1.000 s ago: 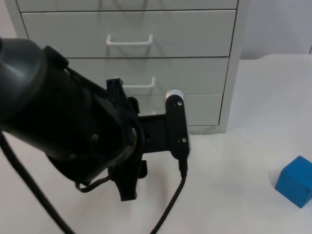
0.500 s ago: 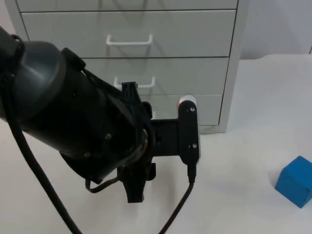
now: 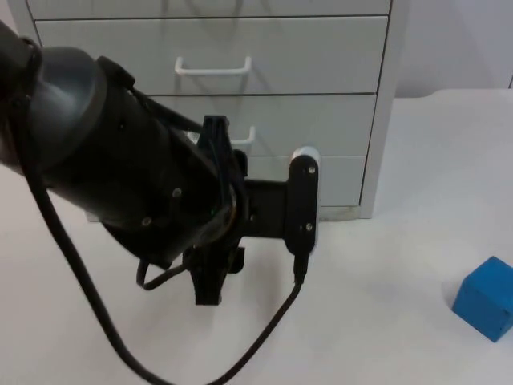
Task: Open the drawer with the left hand, place the block into the drawer with the right hand, then close the drawer with the left hand.
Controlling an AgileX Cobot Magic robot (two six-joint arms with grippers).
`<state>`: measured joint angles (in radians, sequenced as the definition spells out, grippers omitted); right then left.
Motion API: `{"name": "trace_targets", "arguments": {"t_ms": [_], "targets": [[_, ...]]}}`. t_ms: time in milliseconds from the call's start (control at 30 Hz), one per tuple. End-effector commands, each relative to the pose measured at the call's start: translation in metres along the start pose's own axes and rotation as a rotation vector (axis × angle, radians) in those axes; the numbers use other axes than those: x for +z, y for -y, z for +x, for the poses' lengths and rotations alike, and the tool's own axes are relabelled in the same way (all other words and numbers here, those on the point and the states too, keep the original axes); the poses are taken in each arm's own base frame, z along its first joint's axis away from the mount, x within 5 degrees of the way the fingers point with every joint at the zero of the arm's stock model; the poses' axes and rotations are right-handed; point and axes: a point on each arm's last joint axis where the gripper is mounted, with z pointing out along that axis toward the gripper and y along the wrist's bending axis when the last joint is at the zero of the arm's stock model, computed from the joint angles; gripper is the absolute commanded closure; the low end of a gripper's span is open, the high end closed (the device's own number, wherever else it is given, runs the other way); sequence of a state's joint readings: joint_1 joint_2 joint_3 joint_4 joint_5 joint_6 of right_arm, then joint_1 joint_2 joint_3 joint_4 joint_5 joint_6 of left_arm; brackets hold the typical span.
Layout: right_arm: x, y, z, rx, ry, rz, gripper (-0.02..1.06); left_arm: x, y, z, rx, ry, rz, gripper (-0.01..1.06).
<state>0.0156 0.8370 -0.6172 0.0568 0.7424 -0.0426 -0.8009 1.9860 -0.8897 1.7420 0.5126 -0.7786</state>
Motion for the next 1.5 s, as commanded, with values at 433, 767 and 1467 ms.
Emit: {"name": "trace_targets", "arguments": {"t_ms": [433, 767, 1467], "targets": [[0.0, 0.001, 0.0, 0.004, 0.008, 0.004, -0.01, 0.039, -0.01, 0.013, -0.037, -0.065, 0.011, 0.4], [0.0, 0.001, 0.0, 0.004, 0.008, 0.004, -0.01, 0.049, -0.002, 0.006, -0.049, -0.019, 0.072, 0.77], [0.0, 0.001, -0.001, 0.006, 0.023, 0.005, -0.01, -0.04, 0.064, -0.012, -0.044, 0.038, 0.223, 1.05]]}}
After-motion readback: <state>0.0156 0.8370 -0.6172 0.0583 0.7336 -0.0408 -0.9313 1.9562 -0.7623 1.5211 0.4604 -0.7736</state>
